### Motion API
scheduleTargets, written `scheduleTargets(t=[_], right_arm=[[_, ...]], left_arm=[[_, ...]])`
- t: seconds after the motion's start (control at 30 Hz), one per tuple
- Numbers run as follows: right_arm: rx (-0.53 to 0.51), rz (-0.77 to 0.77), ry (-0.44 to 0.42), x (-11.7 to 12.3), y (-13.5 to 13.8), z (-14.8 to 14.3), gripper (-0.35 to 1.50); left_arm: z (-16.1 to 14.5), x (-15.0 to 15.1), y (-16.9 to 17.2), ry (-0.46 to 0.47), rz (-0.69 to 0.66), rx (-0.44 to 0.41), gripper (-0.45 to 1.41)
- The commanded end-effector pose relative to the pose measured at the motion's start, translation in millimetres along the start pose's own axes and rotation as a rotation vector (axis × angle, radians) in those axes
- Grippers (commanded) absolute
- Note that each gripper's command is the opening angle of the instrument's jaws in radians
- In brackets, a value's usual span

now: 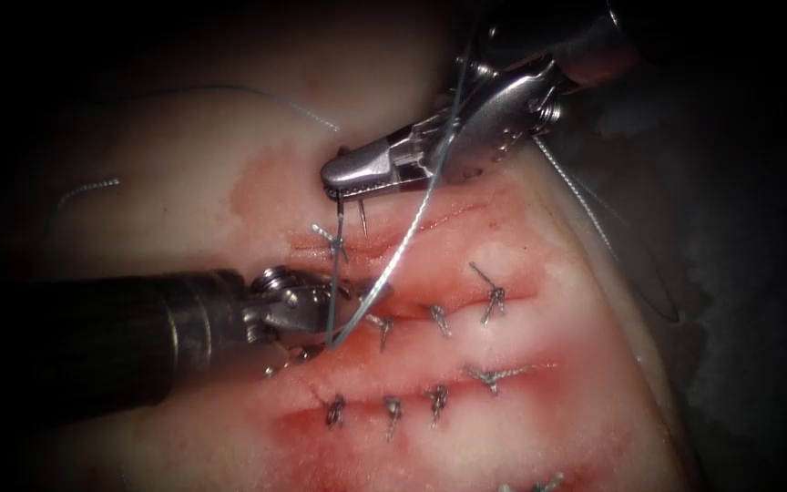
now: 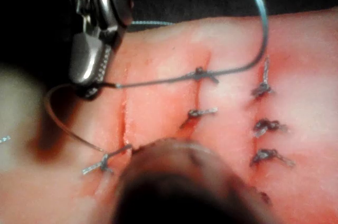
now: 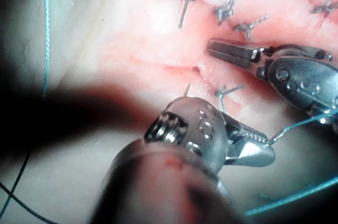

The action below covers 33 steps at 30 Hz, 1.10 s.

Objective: Wound Closure
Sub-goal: Insert the needle into the skin of the top half of the wound

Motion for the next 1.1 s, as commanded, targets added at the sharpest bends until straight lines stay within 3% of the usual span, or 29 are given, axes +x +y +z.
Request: scheduleTargets(t=[0.03, 0.53, 0.8, 1.1], right_arm=[[0.014, -0.003, 0.0, 0.4, 0.4, 0.8, -0.35], [0.009, 0.008, 0.006, 0.2, 1.9, 1.0, -0.35], [0.073, 0.059, 0.028, 0.5, -0.2, 0.2, -0.35], [0.086, 0.175, 0.037, 1.1, 0.0, 0.0, -0.35]], left_arm=[[0.8, -0.6, 0.0, -0.003, 0.0, -0.001, -0.45], [0.7, -0.6, 0.1, -0.003, -0.001, -0.001, -0.45], [0.9, 0.0, 0.0, 0.035, -0.009, -0.004, -0.45], [1.3, 0.8, 0.0, 0.075, -0.01, 0.001, -0.45]])
